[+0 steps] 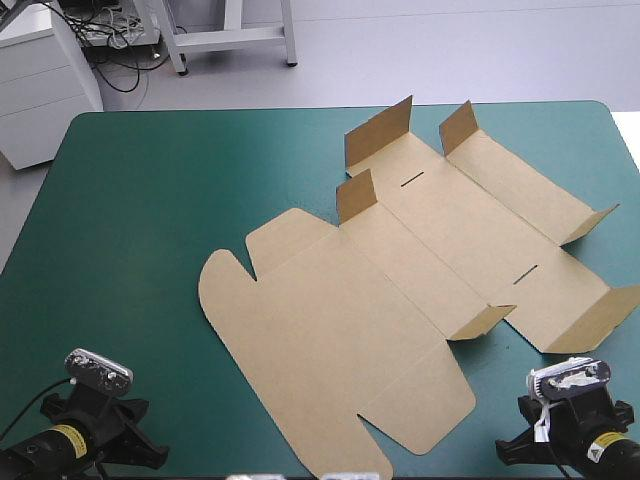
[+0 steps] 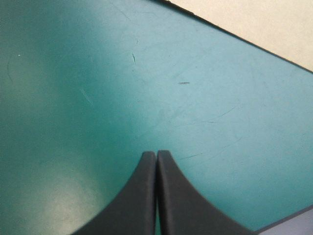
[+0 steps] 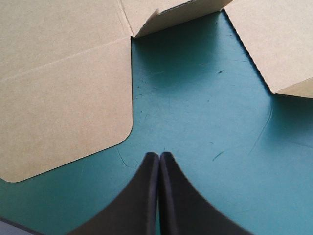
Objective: Fold the box
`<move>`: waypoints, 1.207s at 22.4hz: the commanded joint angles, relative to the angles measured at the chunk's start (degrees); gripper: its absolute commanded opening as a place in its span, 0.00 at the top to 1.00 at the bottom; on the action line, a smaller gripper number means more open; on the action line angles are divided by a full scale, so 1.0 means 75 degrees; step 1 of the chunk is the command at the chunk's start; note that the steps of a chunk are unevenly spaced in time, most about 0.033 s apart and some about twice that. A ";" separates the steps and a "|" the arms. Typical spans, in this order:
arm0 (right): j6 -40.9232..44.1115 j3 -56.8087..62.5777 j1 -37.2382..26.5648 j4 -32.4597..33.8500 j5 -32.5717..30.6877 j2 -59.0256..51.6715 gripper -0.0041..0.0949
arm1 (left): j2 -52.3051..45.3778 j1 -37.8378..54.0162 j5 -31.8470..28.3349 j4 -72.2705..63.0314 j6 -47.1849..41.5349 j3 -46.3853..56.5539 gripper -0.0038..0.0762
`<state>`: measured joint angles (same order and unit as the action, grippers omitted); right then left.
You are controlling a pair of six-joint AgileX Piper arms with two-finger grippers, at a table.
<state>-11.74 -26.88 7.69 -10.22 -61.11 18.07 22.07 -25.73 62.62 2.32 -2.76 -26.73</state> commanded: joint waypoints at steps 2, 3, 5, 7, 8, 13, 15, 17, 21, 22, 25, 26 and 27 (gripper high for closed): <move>-0.0013 -0.0170 -0.0013 -0.0018 0.0414 0.0083 0.98 | 0.0066 -0.0023 -0.0335 -0.0055 -0.0023 -0.0181 0.99; -0.0013 -0.0170 -0.0013 -0.0018 0.0414 0.0083 0.98 | 0.0066 -0.0023 -0.0335 -0.0055 -0.0023 -0.0181 0.99; -0.0013 -0.0170 -0.0013 -0.0018 0.0414 0.0083 0.98 | 0.0066 -0.0023 -0.0335 -0.0055 -0.0023 -0.0181 0.99; -0.0055 -0.0184 -0.0013 -0.0048 0.0411 0.0083 0.96 | 0.0066 -0.0023 -0.0335 -0.0055 -0.0023 -0.0181 0.99; -0.0055 -0.0215 -0.0013 -0.0068 0.0379 0.0083 0.93 | 0.0066 -0.0023 -0.0335 -0.0055 -0.0023 -0.0181 0.99; -0.0055 -0.0378 -0.0013 -0.0079 0.0152 0.0083 0.51 | 0.0066 -0.0023 -0.0335 -0.0055 -0.0023 -0.0181 0.99; -0.0037 -0.0447 -0.0013 -0.0132 0.0110 0.0083 0.33 | 0.0066 -0.0023 -0.0335 -0.0055 -0.0023 -0.0181 0.99; 0.0105 -0.0488 -0.0013 -0.0225 0.0110 0.0083 0.23 | 0.0066 -0.0023 -0.0335 -0.0055 -0.0023 -0.0181 0.99; 0.0373 -0.0547 -0.0013 -0.0404 0.0059 0.0083 0.10 | 0.0066 -0.0023 -0.0335 -0.0055 -0.0023 -0.0181 0.99; 0.0764 -0.0547 -0.0013 -0.0447 0.0059 0.0083 0.10 | 0.0066 -0.0023 -0.0335 -0.0055 -0.0023 -0.0181 0.99; 0.2019 -0.0571 -0.0013 -0.0447 0.0104 0.0083 0.10 | 0.0066 -0.0023 -0.0335 -0.0055 -0.0081 -0.0181 0.99; 0.2298 -0.0571 -0.0013 -0.0464 0.0150 0.0083 0.10 | 0.0066 -0.0023 -0.0335 -0.0055 -0.0081 -0.0181 0.99; 0.2642 -0.0571 -0.0013 -0.0482 0.0226 0.0083 0.10 | 0.0066 -0.0023 -0.0335 -0.0055 -0.0081 -0.0181 0.99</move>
<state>2.26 -29.32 7.69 -12.44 -63.04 18.07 22.07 -25.73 62.62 2.32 -2.87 -26.73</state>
